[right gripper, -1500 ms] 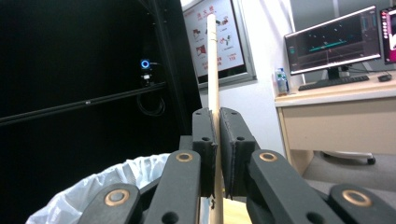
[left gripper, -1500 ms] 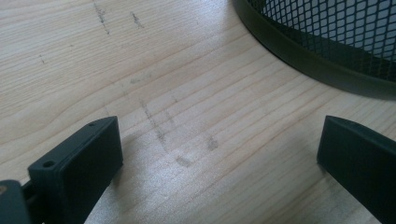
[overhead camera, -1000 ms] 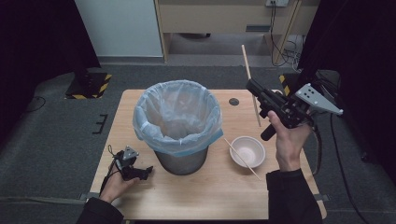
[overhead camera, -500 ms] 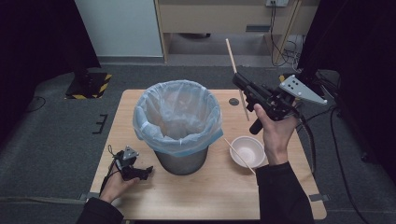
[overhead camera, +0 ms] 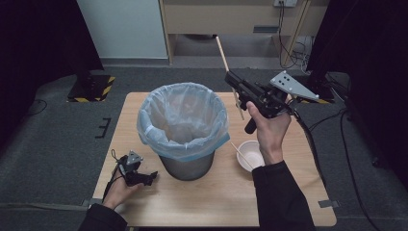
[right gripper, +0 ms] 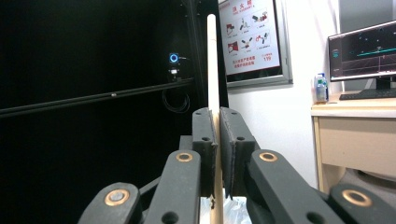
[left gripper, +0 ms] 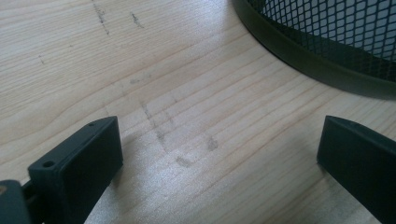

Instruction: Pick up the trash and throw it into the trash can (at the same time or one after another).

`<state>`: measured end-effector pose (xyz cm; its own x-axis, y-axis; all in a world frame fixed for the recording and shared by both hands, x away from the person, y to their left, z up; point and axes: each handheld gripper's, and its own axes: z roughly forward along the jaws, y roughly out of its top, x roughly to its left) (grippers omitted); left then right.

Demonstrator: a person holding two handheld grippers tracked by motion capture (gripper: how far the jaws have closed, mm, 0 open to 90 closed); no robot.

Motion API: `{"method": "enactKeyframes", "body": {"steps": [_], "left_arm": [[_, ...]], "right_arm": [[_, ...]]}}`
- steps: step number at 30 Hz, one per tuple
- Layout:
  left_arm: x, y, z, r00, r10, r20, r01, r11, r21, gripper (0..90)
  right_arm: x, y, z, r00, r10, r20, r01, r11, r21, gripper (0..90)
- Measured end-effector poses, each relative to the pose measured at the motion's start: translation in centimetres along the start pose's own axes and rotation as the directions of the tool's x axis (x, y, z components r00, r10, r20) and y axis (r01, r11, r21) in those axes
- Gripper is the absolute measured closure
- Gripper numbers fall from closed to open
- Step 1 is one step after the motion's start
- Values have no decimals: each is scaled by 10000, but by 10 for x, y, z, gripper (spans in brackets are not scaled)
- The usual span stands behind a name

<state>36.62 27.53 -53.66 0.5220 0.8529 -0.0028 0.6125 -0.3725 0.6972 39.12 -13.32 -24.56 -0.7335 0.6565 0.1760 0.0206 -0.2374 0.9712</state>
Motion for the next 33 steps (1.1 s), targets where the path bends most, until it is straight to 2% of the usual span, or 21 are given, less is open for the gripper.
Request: {"method": "enactKeyframes", "body": {"steps": [5, 12, 25, 33], "left_arm": [[0, 0, 0, 10000, 5, 6, -5, 10000, 0, 0], [0, 0, 0, 10000, 4, 7, -4, 10000, -1, 0], [0, 0, 0, 10000, 4, 7, -4, 10000, -1, 0], [0, 0, 0, 10000, 7, 11, -7, 10000, -1, 0]], "right_arm": [[1, -2, 5, 9999, 95, -85, -95, 10000, 0, 855], [8, 0, 15, 9997, -177, -181, 180, 9997, 168, 855], [18, -3, 33, 9989, -258, -397, 273, 9988, 396, 854], [22, -12, 45, 9986, -244, -479, 277, 9972, 688, 853]]}}
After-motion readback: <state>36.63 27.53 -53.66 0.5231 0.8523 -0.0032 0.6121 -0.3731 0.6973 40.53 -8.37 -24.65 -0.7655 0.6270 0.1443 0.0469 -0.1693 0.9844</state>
